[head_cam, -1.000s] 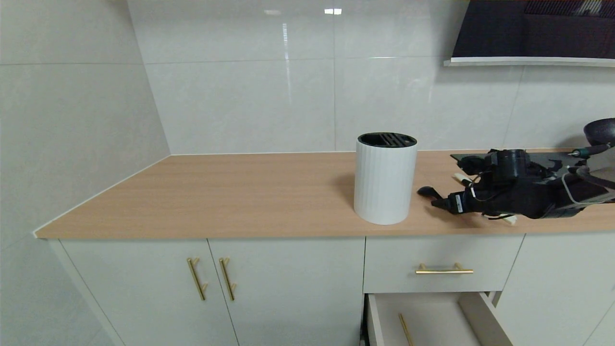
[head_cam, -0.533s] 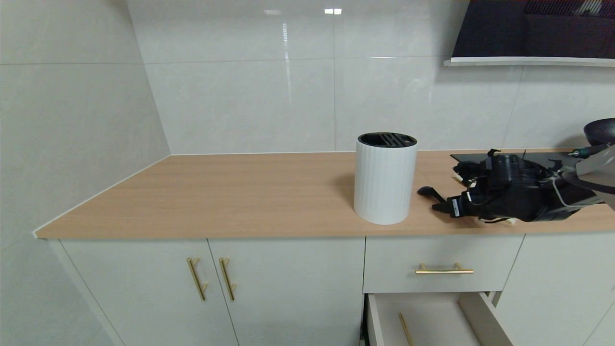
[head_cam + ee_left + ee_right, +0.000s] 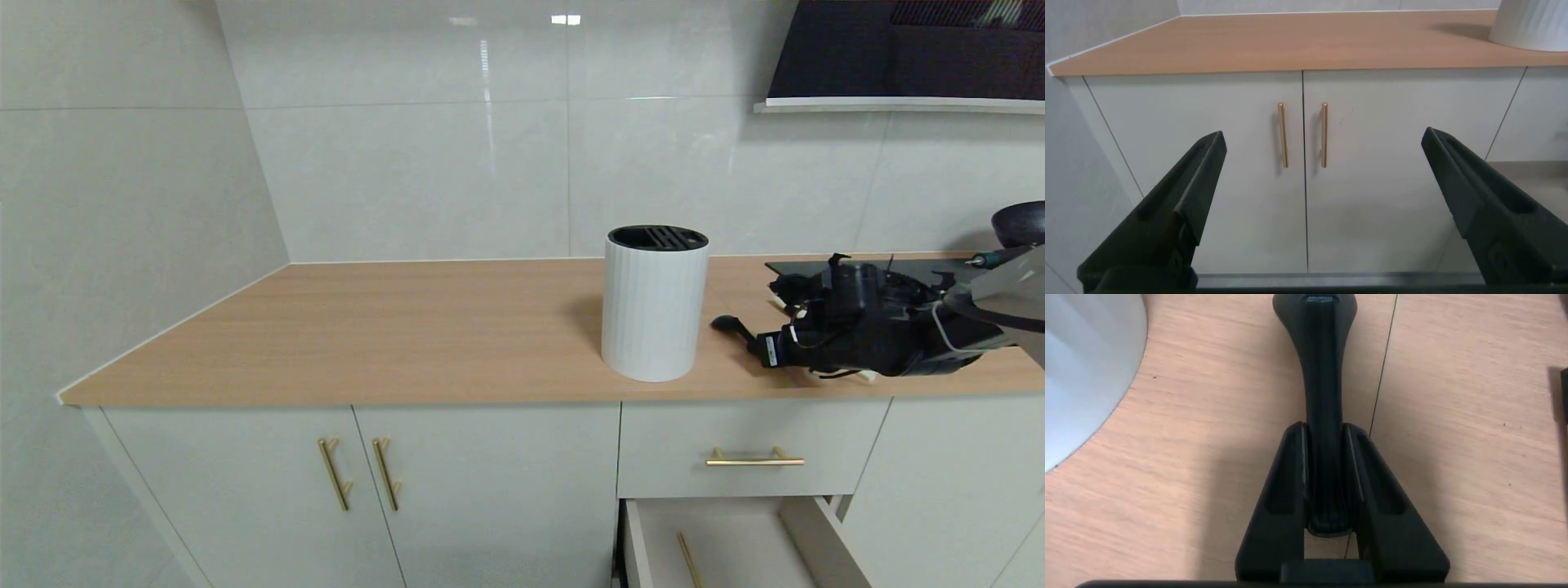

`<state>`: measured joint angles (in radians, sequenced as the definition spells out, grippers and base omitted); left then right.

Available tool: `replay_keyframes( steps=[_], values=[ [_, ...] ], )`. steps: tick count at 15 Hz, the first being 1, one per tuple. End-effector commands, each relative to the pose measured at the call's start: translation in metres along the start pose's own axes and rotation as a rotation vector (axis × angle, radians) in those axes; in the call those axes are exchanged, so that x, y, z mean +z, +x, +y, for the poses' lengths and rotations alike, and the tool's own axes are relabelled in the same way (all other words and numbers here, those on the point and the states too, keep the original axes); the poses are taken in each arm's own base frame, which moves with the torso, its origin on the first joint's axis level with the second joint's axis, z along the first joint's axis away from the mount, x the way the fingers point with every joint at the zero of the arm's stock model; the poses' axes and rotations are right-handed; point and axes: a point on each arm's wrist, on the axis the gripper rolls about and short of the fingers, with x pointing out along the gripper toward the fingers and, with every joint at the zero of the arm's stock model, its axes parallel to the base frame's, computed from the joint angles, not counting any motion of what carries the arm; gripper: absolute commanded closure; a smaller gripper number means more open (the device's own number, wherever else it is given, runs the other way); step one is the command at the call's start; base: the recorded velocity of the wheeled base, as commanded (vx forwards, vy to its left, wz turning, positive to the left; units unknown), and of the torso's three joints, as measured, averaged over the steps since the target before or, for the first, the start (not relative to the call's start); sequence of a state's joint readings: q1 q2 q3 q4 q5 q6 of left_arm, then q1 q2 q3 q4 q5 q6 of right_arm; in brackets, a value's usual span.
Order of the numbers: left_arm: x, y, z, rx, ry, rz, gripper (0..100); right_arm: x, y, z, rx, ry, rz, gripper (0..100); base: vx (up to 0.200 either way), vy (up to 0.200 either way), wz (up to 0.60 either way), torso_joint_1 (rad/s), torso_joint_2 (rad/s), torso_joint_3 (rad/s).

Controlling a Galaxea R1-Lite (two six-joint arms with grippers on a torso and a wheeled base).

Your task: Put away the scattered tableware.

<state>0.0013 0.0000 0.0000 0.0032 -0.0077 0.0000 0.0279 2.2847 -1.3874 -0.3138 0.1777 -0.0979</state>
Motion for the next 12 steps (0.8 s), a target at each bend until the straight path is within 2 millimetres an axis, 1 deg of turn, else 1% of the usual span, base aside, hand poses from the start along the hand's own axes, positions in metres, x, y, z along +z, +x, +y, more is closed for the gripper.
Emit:
replay_keyframes(
  steps=[1, 2, 3, 4, 5, 6, 7, 8, 9, 10, 11, 12],
  values=[
    [0.000, 0.000, 0.000, -0.001, 0.000, 0.000, 0, 0.010, -0.010, 0.003, 0.000, 0.020, -0.027, 100, 0.000, 0.000, 0.00, 0.000, 0.00, 0.000],
    [0.000, 0.000, 0.000, 0.000, 0.000, 0.000, 0, 0.017, -0.022, 0.005, 0.002, 0.026, -0.039, 100, 0.000, 0.000, 0.00, 0.000, 0.00, 0.000],
    [0.000, 0.000, 0.000, 0.000, 0.000, 0.000, 0, 0.024, -0.035, 0.011, 0.009, 0.033, -0.057, 100, 0.000, 0.000, 0.00, 0.000, 0.00, 0.000],
    [0.000, 0.000, 0.000, 0.000, 0.000, 0.000, 0, 0.035, -0.068, 0.024, 0.027, 0.065, -0.066, 100, 0.000, 0.000, 0.00, 0.000, 0.00, 0.000],
    [0.000, 0.000, 0.000, 0.000, 0.000, 0.000, 0, 0.038, -0.091, 0.033, 0.038, 0.074, -0.049, 100, 0.000, 0.000, 0.00, 0.000, 0.00, 0.000],
    [0.000, 0.000, 0.000, 0.000, 0.000, 0.000, 0, 0.039, -0.124, 0.044, 0.053, 0.083, -0.023, 100, 0.000, 0.000, 0.00, 0.000, 0.00, 0.000],
    [0.000, 0.000, 0.000, 0.000, 0.000, 0.000, 0, 0.036, -0.160, 0.054, 0.056, 0.092, 0.004, 100, 0.000, 0.000, 0.00, 0.000, 0.00, 0.000],
    [0.000, 0.000, 0.000, 0.000, 0.000, 0.000, 0, 0.036, -0.169, 0.056, 0.051, 0.097, 0.008, 100, 0.000, 0.000, 0.00, 0.000, 0.00, 0.000],
    [0.000, 0.000, 0.000, 0.000, 0.000, 0.000, 0, 0.034, -0.202, 0.062, 0.034, 0.142, 0.019, 100, 0.000, 0.000, 0.00, 0.000, 0.00, 0.000],
    [0.000, 0.000, 0.000, 0.000, 0.000, 0.000, 0, 0.028, -0.226, 0.067, 0.044, 0.158, 0.020, 100, 0.000, 0.000, 0.00, 0.000, 0.00, 0.000],
    [0.000, 0.000, 0.000, 0.000, 0.000, 0.000, 0, 0.017, -0.243, 0.069, 0.050, 0.156, 0.026, 100, 0.000, 0.000, 0.00, 0.000, 0.00, 0.000],
    [0.000, 0.000, 0.000, 0.000, 0.000, 0.000, 0, 0.006, -0.251, 0.070, 0.050, 0.154, 0.041, 100, 0.000, 0.000, 0.00, 0.000, 0.00, 0.000]
  ],
)
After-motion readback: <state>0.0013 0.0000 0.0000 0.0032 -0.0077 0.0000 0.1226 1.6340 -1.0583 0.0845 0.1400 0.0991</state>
